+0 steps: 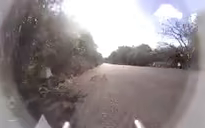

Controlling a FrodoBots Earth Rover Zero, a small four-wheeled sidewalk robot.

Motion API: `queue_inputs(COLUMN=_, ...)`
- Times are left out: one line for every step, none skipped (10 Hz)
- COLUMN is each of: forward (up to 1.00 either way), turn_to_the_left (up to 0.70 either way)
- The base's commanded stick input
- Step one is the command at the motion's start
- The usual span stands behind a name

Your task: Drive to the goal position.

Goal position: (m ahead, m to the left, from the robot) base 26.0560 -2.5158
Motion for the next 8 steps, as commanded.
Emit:
queue_inputs(forward=0.70, turn_to_the_left=0.00)
queue_inputs(forward=0.70, turn_to_the_left=0.00)
queue_inputs(forward=0.70, turn_to_the_left=0.00)
queue_inputs(forward=0.70, turn_to_the_left=0.00)
queue_inputs(forward=0.70, turn_to_the_left=0.00)
queue_inputs(forward=0.70, turn_to_the_left=0.00)
queue_inputs(forward=0.70, turn_to_the_left=0.00)
queue_inputs(forward=0.70, turn_to_the_left=0.00)
